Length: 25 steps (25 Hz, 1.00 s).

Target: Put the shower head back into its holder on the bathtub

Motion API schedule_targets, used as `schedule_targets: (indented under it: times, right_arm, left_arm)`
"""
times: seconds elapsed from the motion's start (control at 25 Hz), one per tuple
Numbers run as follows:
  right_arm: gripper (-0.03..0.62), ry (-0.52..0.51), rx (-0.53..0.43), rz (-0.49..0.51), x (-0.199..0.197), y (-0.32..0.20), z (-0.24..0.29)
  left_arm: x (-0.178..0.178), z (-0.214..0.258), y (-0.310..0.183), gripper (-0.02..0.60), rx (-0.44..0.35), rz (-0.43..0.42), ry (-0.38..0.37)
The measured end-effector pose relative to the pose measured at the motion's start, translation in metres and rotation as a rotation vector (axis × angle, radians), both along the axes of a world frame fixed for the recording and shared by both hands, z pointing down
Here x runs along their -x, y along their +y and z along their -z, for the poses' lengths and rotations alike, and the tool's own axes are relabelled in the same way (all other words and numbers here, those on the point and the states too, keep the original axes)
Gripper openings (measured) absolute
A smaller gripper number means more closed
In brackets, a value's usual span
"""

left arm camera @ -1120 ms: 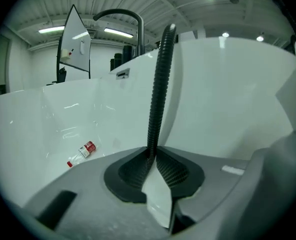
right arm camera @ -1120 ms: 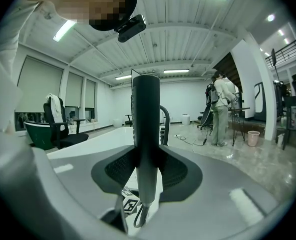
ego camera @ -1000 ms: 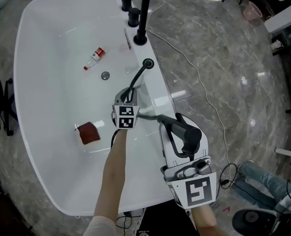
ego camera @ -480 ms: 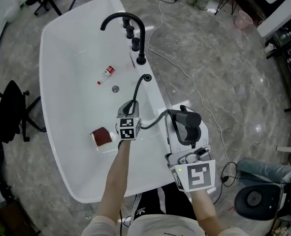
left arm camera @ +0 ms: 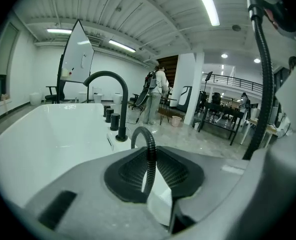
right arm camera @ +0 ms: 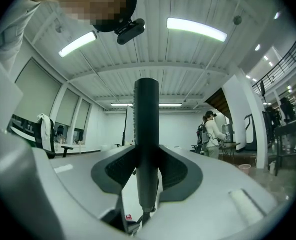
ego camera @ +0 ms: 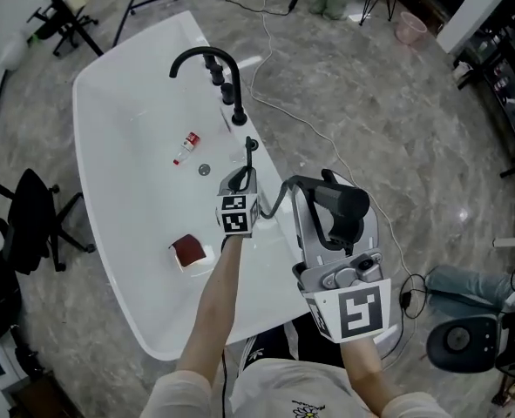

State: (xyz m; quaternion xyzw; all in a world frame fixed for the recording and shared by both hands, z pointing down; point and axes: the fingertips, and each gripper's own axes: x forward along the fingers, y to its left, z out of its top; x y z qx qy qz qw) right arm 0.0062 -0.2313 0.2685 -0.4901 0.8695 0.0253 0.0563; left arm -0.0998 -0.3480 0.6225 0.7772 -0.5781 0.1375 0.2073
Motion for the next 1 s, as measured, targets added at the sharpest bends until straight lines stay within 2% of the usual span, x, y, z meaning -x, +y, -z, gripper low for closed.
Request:
schedule_targets:
  times: [0.24, 0.4, 0.72, 0.92, 1.0]
  right_arm:
    - [0.138, -0.024, -0.041, -0.027, -0.006, 0.000, 0.033]
    - [0.138, -0.024, -0.025, -0.031, -0.007, -0.004, 0.028]
    - [0.138, 0.008, 0.029, -0.037, -0.002, -0.018, -0.002]
    - [0.138, 0.005, 0.045, -0.052, 0.003, -0.037, -0.012]
    - [0.138, 0.027, 0.049, -0.045, 0.004, -0.042, -0.020]
  left_arm:
    - [-0.006, -0.037, 0.046, 0.058, 0.205, -0.015, -0.002]
    - [-0.002, -0.058, 0.046, 0.058, 0.280, -0.017, -0.035]
    - [0.001, -0.051, -0.015, 0.058, 0.150, 0.005, -0.032]
    - [-0.002, -0.069, -0.047, 0.058, 0.136, -0.005, -0.023]
    - [-0.003, -0.070, -0.056, 0.058, 0.106, 0.007, -0.003]
